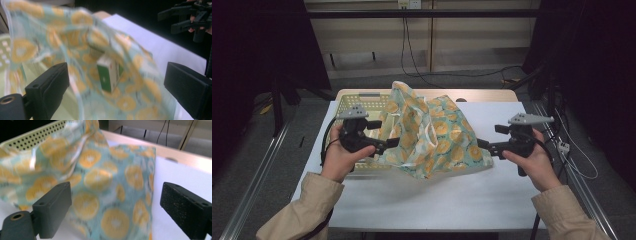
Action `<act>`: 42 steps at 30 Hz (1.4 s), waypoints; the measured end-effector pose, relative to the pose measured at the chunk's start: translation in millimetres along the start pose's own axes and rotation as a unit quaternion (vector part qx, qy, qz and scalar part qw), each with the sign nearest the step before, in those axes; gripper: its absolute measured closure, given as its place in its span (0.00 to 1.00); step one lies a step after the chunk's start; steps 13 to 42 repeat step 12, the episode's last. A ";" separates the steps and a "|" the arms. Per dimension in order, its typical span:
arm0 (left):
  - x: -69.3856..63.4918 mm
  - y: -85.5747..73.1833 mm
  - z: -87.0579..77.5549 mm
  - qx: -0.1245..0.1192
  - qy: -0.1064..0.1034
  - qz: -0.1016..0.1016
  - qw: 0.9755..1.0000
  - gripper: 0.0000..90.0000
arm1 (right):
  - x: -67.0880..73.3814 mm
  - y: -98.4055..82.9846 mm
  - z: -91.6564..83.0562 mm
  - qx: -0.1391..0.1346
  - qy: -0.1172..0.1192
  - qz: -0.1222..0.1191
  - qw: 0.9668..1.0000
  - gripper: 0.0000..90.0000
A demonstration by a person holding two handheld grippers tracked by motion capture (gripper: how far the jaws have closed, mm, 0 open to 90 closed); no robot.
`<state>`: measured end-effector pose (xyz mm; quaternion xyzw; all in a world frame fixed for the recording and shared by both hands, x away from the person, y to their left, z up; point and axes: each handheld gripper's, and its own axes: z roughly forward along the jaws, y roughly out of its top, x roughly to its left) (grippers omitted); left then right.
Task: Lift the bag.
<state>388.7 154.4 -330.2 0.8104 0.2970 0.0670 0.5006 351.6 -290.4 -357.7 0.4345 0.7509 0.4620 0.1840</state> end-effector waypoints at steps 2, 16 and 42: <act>-2.3 -13.0 -0.5 0.003 0.002 0.007 1.000 0.07 | -0.7 -15.8 -0.4 0.005 -0.005 0.009 1.000 0.12; -2.6 -61.7 -2.9 0.004 0.017 0.013 1.000 0.07 | 5.0 -70.2 -4.2 0.023 -0.020 0.001 1.000 0.13; -2.6 -61.7 -2.9 0.004 0.017 0.013 1.000 0.07 | 5.0 -70.2 -4.2 0.023 -0.020 0.001 1.000 0.13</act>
